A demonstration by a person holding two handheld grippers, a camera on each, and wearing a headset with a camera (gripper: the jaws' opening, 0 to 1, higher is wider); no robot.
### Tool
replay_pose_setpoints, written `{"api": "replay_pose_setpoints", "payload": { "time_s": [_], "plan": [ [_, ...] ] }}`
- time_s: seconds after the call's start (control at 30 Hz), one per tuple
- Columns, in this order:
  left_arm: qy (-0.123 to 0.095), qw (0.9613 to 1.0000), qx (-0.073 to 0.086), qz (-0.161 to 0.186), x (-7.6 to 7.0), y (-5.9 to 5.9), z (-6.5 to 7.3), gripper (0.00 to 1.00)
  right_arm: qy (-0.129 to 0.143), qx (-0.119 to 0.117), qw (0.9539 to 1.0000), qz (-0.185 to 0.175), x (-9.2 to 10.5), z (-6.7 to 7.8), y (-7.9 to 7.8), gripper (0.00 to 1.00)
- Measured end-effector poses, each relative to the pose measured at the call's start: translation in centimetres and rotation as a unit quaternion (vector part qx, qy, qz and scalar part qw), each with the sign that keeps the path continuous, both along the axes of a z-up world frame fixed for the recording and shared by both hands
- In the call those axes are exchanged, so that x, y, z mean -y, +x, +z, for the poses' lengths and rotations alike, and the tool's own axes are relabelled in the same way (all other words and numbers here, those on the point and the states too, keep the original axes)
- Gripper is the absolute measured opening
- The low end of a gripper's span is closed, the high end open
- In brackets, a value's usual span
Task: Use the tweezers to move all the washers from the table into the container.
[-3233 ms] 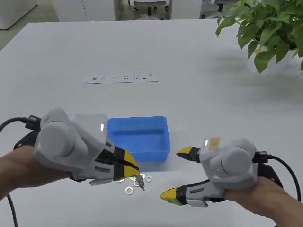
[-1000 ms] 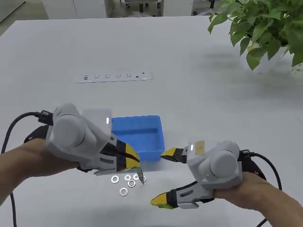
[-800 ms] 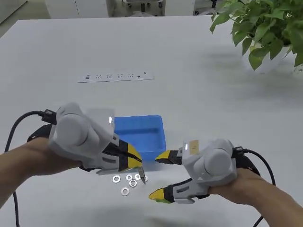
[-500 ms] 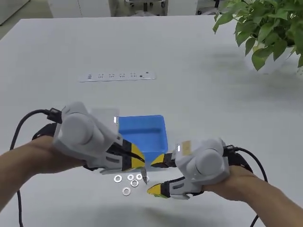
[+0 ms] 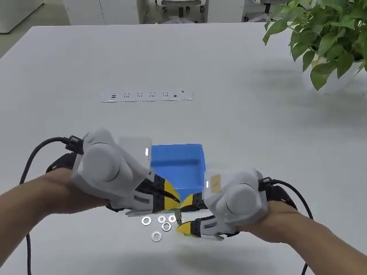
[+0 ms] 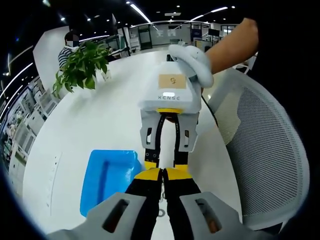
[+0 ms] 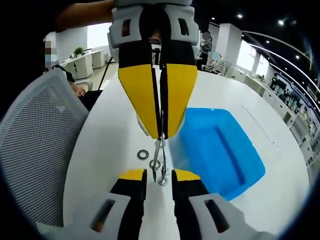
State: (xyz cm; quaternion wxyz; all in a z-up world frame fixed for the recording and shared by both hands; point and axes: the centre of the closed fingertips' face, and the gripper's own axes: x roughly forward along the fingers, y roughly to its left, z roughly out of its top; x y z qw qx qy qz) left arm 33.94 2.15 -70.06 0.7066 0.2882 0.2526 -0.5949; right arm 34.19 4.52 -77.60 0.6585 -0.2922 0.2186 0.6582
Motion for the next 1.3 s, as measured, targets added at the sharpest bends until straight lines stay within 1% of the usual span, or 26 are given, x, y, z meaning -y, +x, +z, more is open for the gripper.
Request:
{"api": "replay_pose_setpoints", "payload": {
  "time_s": [0.17, 0.3, 0.47, 0.7, 1.0, 1.3],
  "plan": [
    [0.001, 1.0000, 0.000, -0.004, 0.2, 0.0, -0.1, 0.05, -0.002, -0.003, 1.0000, 0.003, 0.0, -0.1, -0.1, 0.17],
    [0.000, 1.0000, -0.001, -0.004, 0.4, 0.1, -0.2, 0.05, -0.008, -0.001, 1.0000, 0.003, 0.0, -0.3, -0.1, 0.13],
    [0.003, 1.0000, -0.001, -0.005, 0.5, 0.0, -0.2, 0.05, -0.009, -0.002, 1.0000, -0.001, 0.0, -0.3, -0.2, 0.13],
    [0.008, 0.9999, -0.001, -0.006, 0.5, 0.0, -0.4, 0.06, -0.007, -0.010, 0.9999, -0.006, 0.0, -0.4, -0.3, 0.11],
    [0.019, 0.9998, 0.002, -0.006, 0.3, 0.0, -0.8, 0.06, -0.007, -0.010, 0.9999, -0.009, 0.0, -0.4, -0.2, 0.10],
    [0.021, 0.9998, 0.003, 0.000, 0.1, 0.1, -1.1, 0.08, -0.006, -0.011, 0.9999, -0.009, 0.0, -0.4, -0.2, 0.10]
  ]
}}
